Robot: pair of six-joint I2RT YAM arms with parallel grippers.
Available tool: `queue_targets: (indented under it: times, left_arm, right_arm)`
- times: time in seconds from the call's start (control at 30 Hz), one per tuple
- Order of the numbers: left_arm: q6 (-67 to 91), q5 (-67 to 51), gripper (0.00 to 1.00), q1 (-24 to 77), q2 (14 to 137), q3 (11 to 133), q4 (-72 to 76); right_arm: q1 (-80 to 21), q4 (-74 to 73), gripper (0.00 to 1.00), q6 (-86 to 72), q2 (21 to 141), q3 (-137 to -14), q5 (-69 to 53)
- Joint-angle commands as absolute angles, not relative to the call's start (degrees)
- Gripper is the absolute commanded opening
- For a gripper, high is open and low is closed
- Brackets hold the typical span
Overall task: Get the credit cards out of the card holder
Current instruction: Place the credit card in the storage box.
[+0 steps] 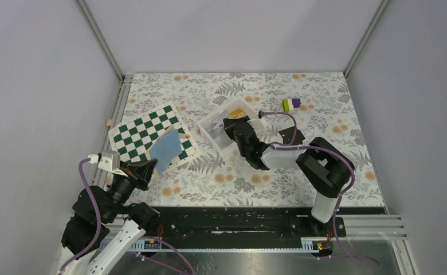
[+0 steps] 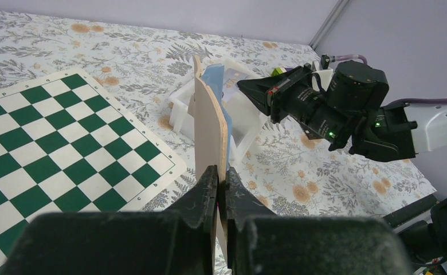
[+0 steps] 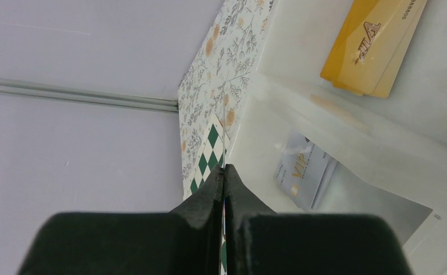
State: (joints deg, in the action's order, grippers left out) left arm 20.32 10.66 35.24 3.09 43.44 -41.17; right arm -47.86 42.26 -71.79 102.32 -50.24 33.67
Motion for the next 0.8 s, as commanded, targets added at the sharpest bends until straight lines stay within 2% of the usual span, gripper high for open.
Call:
queue_targets:
  times: [0.0,0.77]
  left_arm:
    - [19.2,9.6,0.00,35.4,3.1,44.6,-39.1]
    - [19.2,9.0,0.00,35.4,3.7,44.6,-39.2]
  right_arm:
    - [-48.7,42.7,0.00,-75.2,104.6,-53.0,37.4]
    - [-50.0,36.3,0.00,-83.4,111.6,-58.5,36.8]
